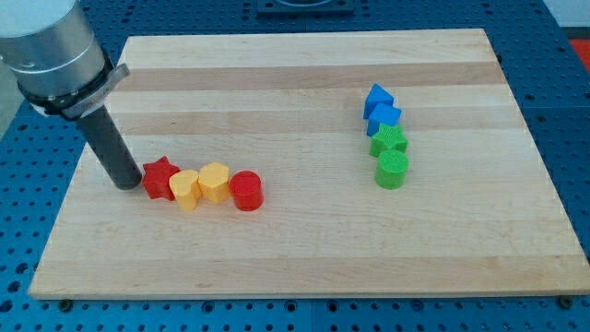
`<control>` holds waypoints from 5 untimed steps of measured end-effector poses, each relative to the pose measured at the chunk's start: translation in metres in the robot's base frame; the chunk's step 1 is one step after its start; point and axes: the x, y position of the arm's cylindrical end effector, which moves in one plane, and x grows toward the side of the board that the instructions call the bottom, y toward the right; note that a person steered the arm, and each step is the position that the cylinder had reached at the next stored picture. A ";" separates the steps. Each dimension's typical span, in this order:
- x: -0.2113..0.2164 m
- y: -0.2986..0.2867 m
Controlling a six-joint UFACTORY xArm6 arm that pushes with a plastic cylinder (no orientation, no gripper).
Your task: Nudge the line of blocks a bit right
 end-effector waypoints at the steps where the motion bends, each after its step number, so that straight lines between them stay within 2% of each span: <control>1: 0.000 -0.003; 3: -0.032 0.000; 5: -0.038 0.040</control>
